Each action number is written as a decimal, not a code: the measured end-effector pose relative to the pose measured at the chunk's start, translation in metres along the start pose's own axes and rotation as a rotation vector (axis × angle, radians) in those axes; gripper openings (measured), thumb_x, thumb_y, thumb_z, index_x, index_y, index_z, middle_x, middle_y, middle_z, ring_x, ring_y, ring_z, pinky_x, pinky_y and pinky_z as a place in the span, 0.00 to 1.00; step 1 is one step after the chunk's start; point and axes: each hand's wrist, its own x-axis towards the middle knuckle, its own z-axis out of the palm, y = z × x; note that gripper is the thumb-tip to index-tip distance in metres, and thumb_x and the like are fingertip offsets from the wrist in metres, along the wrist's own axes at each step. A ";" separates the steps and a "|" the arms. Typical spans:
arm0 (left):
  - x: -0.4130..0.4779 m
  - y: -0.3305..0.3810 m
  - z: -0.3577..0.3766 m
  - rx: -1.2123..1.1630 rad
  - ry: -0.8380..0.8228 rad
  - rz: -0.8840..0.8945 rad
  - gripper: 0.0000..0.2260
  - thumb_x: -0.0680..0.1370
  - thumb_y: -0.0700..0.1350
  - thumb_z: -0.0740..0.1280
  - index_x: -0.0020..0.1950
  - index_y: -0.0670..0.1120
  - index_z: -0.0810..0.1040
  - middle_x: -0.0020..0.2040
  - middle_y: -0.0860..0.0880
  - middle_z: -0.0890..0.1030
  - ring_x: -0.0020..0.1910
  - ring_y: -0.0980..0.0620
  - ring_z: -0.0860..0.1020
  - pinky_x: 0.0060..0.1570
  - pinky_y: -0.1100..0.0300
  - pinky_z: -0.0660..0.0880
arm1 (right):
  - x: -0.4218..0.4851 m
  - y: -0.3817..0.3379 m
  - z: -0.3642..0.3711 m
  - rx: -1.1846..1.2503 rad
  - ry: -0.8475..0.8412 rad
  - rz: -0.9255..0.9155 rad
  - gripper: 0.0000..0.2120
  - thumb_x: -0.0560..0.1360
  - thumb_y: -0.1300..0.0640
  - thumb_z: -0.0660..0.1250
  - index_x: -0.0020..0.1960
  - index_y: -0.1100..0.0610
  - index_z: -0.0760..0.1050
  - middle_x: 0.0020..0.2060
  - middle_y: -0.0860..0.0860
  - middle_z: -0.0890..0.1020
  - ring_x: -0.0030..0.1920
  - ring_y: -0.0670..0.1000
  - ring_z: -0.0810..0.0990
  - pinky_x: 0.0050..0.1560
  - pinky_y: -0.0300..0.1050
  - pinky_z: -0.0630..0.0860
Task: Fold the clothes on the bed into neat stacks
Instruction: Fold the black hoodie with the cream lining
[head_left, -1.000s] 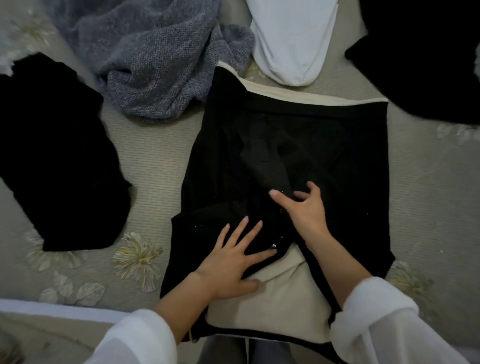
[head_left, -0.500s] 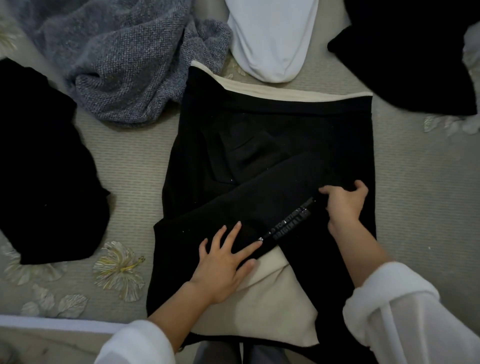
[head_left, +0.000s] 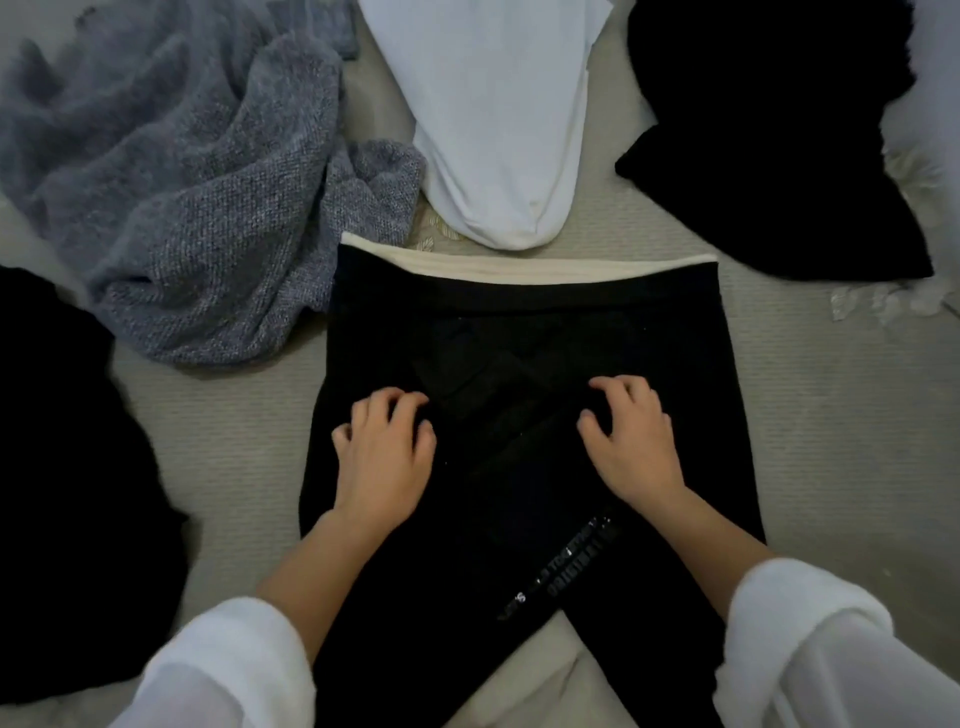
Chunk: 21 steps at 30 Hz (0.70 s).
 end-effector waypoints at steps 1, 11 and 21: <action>0.019 0.001 -0.008 -0.040 0.118 -0.028 0.16 0.78 0.48 0.62 0.66 0.49 0.72 0.67 0.46 0.68 0.66 0.44 0.64 0.60 0.43 0.63 | 0.015 0.000 -0.006 0.034 0.038 0.030 0.19 0.78 0.53 0.61 0.68 0.55 0.70 0.62 0.54 0.71 0.63 0.55 0.70 0.61 0.53 0.67; 0.163 -0.044 -0.059 0.208 0.196 0.168 0.20 0.78 0.39 0.58 0.69 0.50 0.71 0.71 0.52 0.70 0.70 0.42 0.59 0.62 0.40 0.58 | 0.154 0.032 -0.053 -0.131 -0.039 0.230 0.26 0.80 0.56 0.53 0.77 0.51 0.52 0.62 0.61 0.73 0.55 0.62 0.76 0.52 0.53 0.72; 0.190 -0.068 -0.107 0.130 0.001 0.447 0.01 0.77 0.50 0.66 0.48 0.57 0.76 0.49 0.52 0.79 0.55 0.48 0.73 0.54 0.48 0.66 | 0.158 0.058 -0.063 -0.244 0.071 0.181 0.08 0.81 0.53 0.55 0.52 0.59 0.63 0.45 0.66 0.78 0.47 0.66 0.78 0.41 0.52 0.66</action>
